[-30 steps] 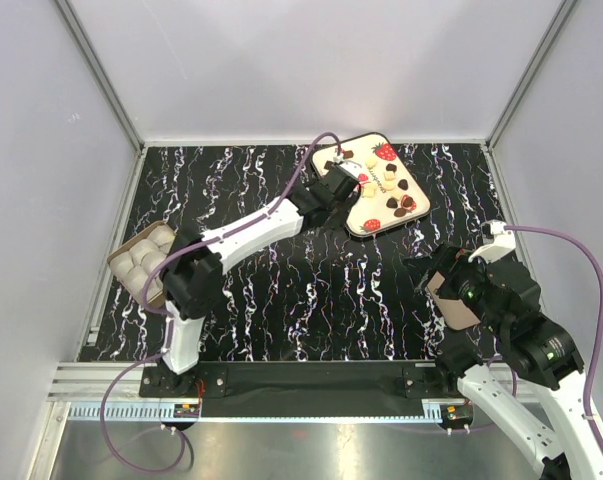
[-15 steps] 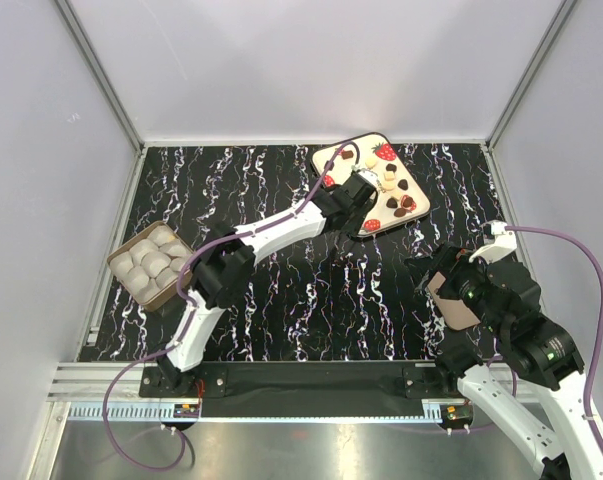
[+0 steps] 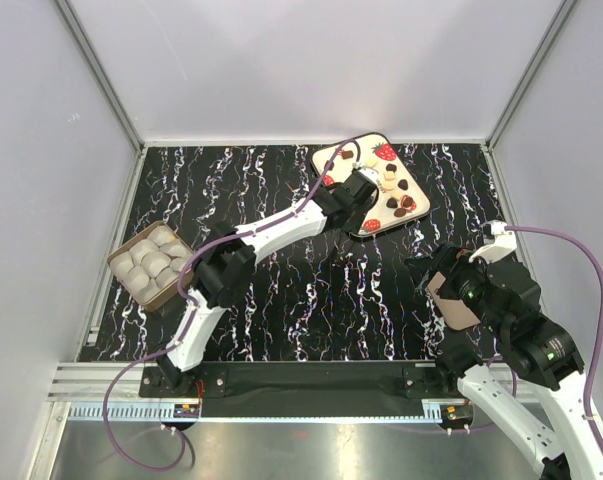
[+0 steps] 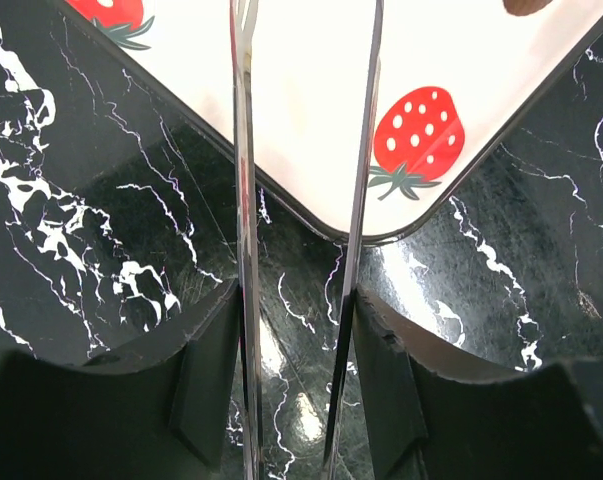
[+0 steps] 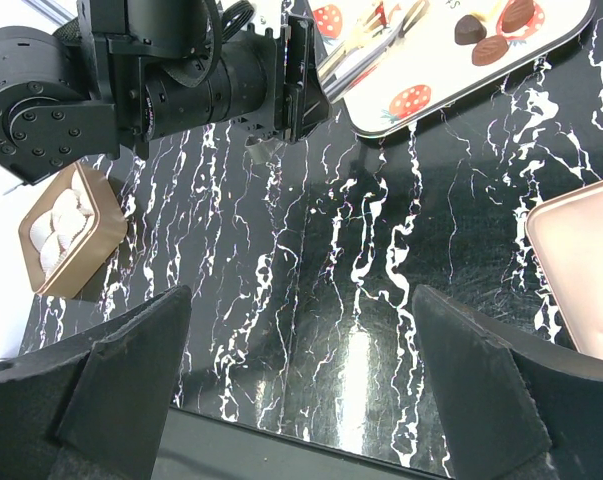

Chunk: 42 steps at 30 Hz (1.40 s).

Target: Pack the chocolate

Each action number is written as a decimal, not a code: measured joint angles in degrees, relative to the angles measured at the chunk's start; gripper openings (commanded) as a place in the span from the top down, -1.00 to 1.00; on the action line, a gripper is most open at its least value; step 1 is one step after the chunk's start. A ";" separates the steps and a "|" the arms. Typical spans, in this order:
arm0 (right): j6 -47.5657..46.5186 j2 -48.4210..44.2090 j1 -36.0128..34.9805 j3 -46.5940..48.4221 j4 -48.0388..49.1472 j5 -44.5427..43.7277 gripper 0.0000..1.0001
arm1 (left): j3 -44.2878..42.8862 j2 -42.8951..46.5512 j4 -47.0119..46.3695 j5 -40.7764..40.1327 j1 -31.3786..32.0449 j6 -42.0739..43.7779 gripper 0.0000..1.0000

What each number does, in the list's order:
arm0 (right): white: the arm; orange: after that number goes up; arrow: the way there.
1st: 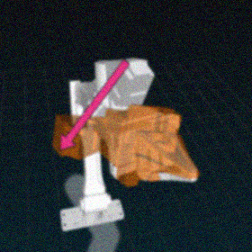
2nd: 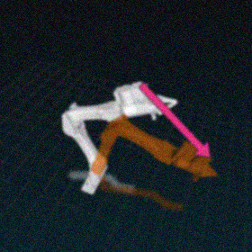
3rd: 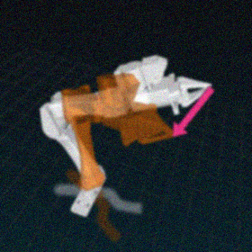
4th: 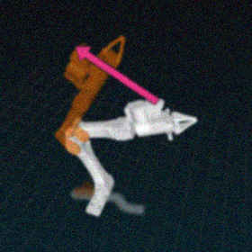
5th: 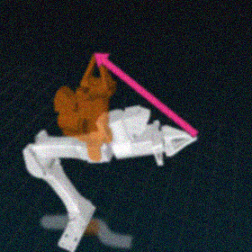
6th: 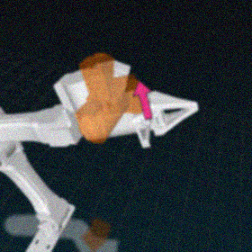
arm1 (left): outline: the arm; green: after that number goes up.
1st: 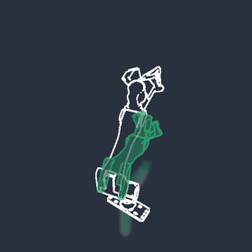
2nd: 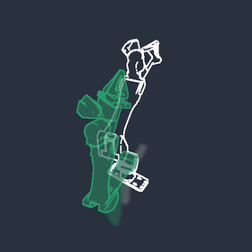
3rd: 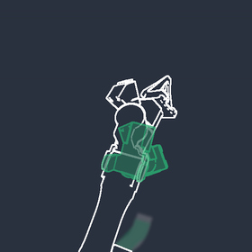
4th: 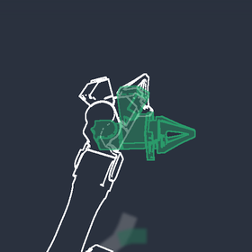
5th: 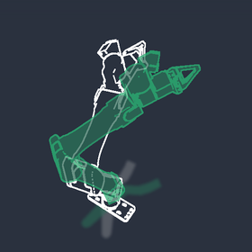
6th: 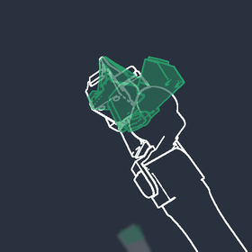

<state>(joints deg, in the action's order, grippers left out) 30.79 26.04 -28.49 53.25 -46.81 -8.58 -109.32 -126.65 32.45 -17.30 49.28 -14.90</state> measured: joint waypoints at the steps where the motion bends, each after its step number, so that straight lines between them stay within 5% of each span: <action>1: 0.00 0.00 0.00 0.00 0.00 -0.04 -1.00 | -0.22 -0.13 0.04 0.00 0.00 0.00 0.02; 25: -0.07 -1.01 0.00 0.52 -1.53 -1.36 -0.99 | -0.68 -0.70 2.40 -1.88 0.04 0.37 0.28; 42: 0.66 -1.42 0.00 0.35 -1.11 0.63 -0.99 | 6.67 25.05 13.14 -10.69 -1.16 -4.50 0.29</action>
<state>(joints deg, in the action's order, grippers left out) 31.44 24.62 -28.49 53.60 -47.92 -7.94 -102.65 -101.60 45.58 -27.99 48.12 -19.40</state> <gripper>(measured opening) 0.994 0.368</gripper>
